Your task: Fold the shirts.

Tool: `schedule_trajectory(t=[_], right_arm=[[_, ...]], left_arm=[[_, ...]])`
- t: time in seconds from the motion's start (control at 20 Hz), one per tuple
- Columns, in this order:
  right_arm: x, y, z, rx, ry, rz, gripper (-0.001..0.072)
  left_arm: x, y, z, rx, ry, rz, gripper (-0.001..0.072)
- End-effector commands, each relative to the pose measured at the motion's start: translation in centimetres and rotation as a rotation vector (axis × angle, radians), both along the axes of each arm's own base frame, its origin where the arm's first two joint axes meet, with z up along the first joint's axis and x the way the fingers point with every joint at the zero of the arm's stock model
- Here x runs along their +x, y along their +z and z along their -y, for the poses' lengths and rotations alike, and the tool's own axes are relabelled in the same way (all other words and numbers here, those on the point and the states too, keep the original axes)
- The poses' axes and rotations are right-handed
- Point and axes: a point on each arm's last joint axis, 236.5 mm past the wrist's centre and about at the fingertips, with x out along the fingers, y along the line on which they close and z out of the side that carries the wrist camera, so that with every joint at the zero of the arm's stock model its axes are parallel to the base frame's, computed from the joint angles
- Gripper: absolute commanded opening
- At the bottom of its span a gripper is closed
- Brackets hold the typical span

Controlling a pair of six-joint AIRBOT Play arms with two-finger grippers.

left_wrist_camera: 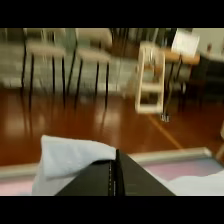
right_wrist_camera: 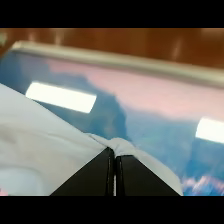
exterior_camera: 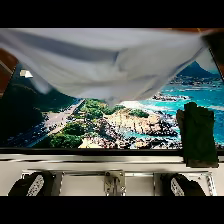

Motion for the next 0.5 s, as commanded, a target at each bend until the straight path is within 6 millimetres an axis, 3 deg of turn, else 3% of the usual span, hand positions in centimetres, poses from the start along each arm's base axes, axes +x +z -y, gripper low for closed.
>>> schedule_trajectory(t=[0.0, 0.1, 0.25, 0.35, 0.45], right_arm=[[-10.2, 11.8, 1.1, -0.045, -0.142, 0.354, 0.0059], [-13.3, 12.9, 2.1, -0.037, -0.213, 0.395, 0.0059], [-15.4, 11.9, 3.7, -0.054, -0.300, 0.359, 0.0059], [-14.5, 8.6, 4.5, -0.109, -0.325, 0.223, 0.0059], [-12.1, 3.4, 5.3, -0.157, -0.321, -0.001, 0.0059]], left_arm=[[-13.7, 9.1, 2.0, 0.003, 0.078, 0.357, 0.0037], [-15.5, 7.5, 2.1, 0.006, 0.118, 0.287, 0.0037], [-14.1, 1.9, 0.0, 0.067, 0.246, 0.043, 0.0038], [-12.2, -2.6, -1.4, 0.131, 0.296, -0.146, 0.0038], [-10.3, -6.5, -2.4, 0.147, 0.303, -0.284, 0.0038]])
